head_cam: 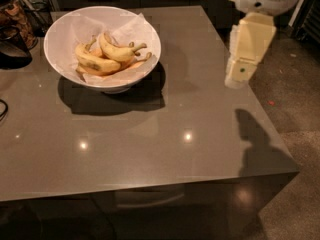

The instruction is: Pick banana from white bowl

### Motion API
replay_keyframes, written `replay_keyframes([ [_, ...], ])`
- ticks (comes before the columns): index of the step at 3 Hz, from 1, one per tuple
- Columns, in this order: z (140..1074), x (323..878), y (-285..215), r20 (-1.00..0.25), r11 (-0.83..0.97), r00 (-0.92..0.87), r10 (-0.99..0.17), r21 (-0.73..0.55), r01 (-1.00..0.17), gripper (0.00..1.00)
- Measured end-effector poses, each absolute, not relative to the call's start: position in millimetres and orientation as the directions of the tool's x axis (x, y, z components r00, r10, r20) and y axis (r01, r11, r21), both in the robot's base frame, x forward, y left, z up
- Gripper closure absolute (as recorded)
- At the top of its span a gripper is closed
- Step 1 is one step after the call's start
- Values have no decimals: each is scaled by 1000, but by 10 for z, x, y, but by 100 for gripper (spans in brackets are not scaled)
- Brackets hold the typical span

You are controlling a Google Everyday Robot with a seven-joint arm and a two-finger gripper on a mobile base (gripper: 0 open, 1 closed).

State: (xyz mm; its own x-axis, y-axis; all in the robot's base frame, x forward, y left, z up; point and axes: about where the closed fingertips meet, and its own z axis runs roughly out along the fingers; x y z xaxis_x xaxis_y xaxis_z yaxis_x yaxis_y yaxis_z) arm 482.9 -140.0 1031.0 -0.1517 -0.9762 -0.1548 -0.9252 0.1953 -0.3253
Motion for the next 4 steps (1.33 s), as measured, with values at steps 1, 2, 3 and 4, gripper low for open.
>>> replay_keyframes([
  [1, 10448, 4927, -1031, -139, 143, -100, -985, -347, -927, 0],
  [2, 10451, 5035, -770, -141, 93, -46, -989, -343, -935, 0],
  [3, 10508, 5076, -732, -160, 97, -39, -986, -372, -923, 0],
  [4, 10495, 5164, -473, -171, 58, 6, -985, -366, -929, 0],
])
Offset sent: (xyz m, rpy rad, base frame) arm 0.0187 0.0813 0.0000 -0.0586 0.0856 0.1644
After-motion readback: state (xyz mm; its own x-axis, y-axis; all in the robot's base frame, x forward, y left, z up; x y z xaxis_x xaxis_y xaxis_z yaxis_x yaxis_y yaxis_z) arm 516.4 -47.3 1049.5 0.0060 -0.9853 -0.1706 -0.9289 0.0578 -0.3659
